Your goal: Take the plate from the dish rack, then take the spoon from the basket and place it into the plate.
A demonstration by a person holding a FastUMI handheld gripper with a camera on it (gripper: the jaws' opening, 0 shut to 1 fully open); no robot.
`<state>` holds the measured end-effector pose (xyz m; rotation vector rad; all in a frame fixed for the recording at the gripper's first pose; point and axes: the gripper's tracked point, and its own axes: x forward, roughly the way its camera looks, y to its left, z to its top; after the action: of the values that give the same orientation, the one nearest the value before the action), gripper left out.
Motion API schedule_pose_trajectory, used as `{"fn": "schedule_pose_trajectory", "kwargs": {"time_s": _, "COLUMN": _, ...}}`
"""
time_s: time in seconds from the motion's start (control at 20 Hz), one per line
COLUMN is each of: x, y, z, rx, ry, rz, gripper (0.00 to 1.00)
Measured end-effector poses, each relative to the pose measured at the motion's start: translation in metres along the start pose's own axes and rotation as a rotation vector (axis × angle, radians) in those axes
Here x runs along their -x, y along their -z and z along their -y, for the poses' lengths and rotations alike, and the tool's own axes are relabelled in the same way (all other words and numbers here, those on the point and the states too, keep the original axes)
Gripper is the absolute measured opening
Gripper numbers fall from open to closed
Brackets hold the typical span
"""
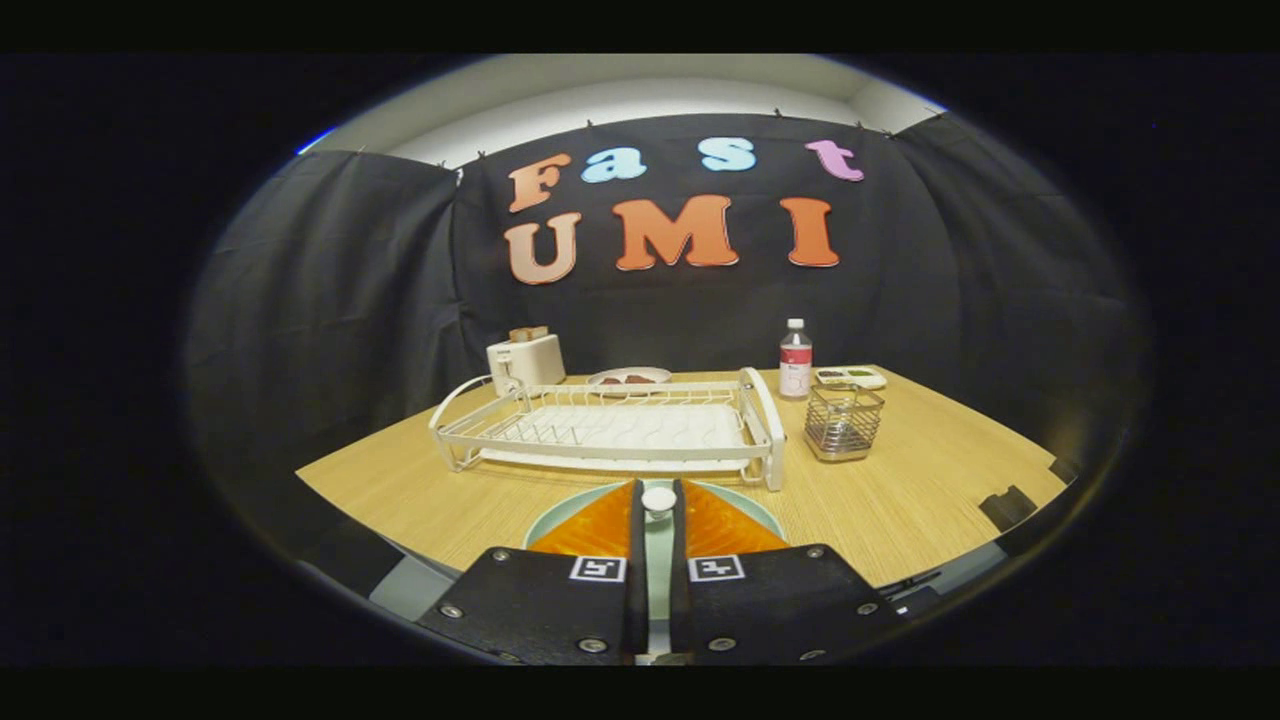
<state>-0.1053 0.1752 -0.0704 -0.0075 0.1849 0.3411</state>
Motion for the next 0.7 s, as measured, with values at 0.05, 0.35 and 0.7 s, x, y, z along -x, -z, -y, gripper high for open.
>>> {"fn": "schedule_pose_trajectory", "kwargs": {"time_s": 0.05, "x": -0.001, "y": 0.003, "z": 0.001, "rx": -0.002, "ry": 0.003, "rz": -0.015, "gripper": 0.10}}
{"fn": "schedule_pose_trajectory", "kwargs": {"time_s": 0.35, "x": -0.013, "y": 0.039, "z": 0.013, "rx": 0.019, "ry": 0.032, "rz": -0.137, "gripper": 0.19}}
{"fn": "schedule_pose_trajectory", "kwargs": {"time_s": 0.7, "x": -0.025, "y": 0.022, "z": 0.034, "rx": 0.010, "ry": 0.062, "rz": -0.129, "gripper": 0.63}}
